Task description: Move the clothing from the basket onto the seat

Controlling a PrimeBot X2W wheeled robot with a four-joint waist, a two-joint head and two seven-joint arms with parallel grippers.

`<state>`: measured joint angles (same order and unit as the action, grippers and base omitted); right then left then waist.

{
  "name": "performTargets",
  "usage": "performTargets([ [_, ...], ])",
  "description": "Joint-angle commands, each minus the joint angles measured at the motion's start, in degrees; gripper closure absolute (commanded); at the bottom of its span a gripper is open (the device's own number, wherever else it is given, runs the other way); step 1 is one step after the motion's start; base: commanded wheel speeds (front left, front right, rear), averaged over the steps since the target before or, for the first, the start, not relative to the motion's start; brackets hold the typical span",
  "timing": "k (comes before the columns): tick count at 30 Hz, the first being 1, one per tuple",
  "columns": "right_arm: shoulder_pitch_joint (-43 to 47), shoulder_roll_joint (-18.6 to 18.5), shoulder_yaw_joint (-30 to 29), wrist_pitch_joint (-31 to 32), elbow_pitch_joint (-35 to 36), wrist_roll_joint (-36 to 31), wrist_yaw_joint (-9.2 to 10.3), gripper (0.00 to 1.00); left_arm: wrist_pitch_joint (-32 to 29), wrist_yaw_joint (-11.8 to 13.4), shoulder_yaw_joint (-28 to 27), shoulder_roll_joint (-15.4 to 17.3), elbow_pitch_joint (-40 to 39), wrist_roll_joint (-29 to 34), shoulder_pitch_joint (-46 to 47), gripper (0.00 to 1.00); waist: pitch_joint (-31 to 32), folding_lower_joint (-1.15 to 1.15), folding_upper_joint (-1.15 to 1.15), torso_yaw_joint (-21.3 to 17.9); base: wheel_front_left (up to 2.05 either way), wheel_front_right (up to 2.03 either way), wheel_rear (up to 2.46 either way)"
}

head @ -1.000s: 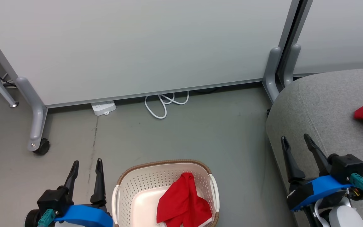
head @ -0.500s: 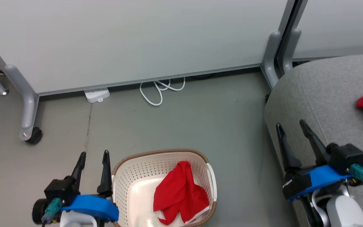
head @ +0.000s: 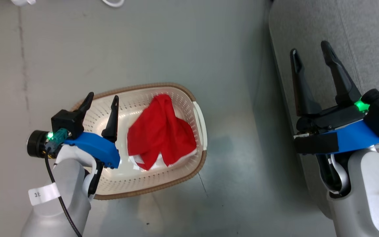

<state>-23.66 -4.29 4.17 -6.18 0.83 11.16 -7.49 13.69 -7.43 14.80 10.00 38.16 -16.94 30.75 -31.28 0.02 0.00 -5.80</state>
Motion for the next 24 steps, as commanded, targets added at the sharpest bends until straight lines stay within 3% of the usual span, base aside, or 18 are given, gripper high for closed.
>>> performTargets([
  [1,-1.87,0.35,0.06,-0.86,0.32,0.31,-0.02,0.0,-0.48,-0.02,1.73,1.3,1.75,-0.72,2.91,0.0,-13.49,-0.02,0.0,-7.44,0.0,0.0,0.0],
  [4,-3.63,0.86,0.77,-2.27,0.9,0.83,-0.02,0.0,-1.56,-0.02,4.33,4.16,4.99,-0.93,7.02,0.0,-18.08,-0.02,0.0,-9.83,0.0,0.0,0.0],
  [10,-4.43,1.43,3.75,-4.73,-0.52,2.41,-0.02,0.0,-3.65,-0.02,7.96,6.71,11.01,-0.73,13.34,0.0,-23.61,-0.02,0.0,-12.92,0.0,0.0,0.0],
  [16,-2.51,1.52,5.78,-6.41,-1.49,3.77,-0.02,0.0,-3.07,0.05,9.96,6.51,15.36,-0.99,18.27,0.0,-25.14,-0.02,0.0,-12.8,0.0,0.0,0.0],
  [20,-0.97,1.48,6.6,-6.94,-1.41,4.42,-0.02,0.0,-2.93,1.72,10.44,6.79,18.83,-0.13,20.88,0.0,-25.6,-0.02,0.0,-12.8,0.0,0.0,0.0],
  [22,-0.21,1.48,6.72,-7.11,-1.24,4.39,-0.02,0.0,-2.72,3.66,10.32,6.49,20.43,0.24,22.18,0.0,-25.78,-0.02,0.0,-12.75,0.0,0.0,0.0],
  [23,0.58,1.48,6.68,-7.07,-1.04,4.52,-0.01,0.0,-3.22,6.12,10.09,6.39,22.33,0.55,23.2,0.0,-25.9,-0.02,0.0,-12.71,0.0,0.0,0.0],
  [24,0.58,1.48,6.68,-7.07,-1.04,4.52,-0.01,0.0,-3.22,6.12,10.09,6.39,22.33,0.55,23.2,0.0,-25.9,-0.02,0.0,-12.71,0.0,0.0,0.0],
])
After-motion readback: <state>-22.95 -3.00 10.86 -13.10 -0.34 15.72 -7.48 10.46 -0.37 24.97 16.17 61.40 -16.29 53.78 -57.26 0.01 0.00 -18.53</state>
